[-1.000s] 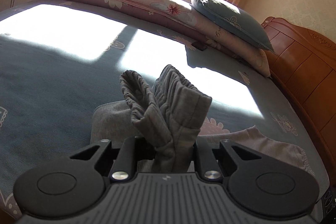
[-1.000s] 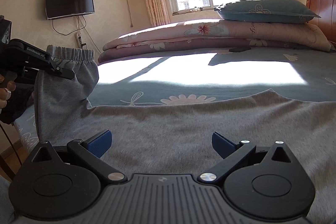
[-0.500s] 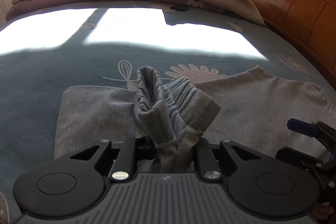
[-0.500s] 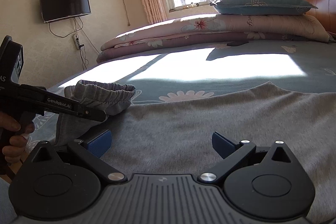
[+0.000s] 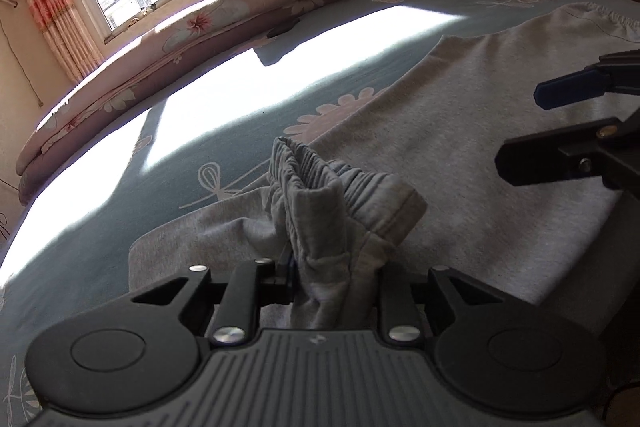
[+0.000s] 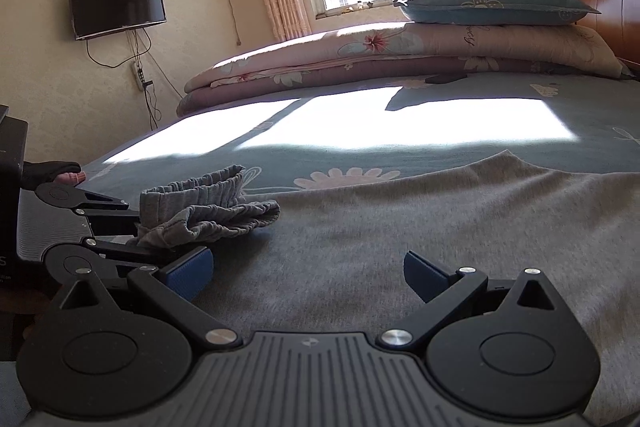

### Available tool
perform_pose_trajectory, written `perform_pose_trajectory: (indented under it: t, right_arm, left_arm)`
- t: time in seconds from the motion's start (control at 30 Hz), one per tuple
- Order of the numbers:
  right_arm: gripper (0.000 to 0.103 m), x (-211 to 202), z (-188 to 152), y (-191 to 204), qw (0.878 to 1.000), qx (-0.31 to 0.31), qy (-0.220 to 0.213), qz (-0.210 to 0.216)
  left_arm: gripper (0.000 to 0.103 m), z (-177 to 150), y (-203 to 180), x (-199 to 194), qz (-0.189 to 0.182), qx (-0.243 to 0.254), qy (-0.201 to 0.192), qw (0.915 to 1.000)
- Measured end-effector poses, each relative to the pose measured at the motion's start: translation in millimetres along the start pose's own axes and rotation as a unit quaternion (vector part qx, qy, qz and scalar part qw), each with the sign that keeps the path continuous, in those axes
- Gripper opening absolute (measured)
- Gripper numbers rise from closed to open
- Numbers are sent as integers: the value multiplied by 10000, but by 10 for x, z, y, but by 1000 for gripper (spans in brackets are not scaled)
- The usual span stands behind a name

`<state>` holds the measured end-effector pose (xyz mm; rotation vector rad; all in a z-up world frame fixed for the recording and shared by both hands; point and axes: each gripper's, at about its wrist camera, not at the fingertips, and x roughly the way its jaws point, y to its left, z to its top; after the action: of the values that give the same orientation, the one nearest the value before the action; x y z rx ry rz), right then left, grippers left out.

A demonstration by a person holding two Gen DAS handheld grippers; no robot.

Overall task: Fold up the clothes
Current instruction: 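Carry the cuff over the sweatpants, lay it down, open the left gripper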

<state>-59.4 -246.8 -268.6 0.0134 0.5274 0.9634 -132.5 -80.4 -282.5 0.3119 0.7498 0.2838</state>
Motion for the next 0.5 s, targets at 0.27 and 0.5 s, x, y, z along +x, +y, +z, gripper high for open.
perform_pose_trajectory:
  t: [0.27,0.5]
  right_arm:
    - [103,-6,16,-55,10000,79,3,-15]
    - [103,-107,64,-146,9996,235,-143,2]
  left_arm:
    - [53,20,-14,-42,-177,105,146,9997]
    - [66,41,-247,-345,-716,777,77,9944]
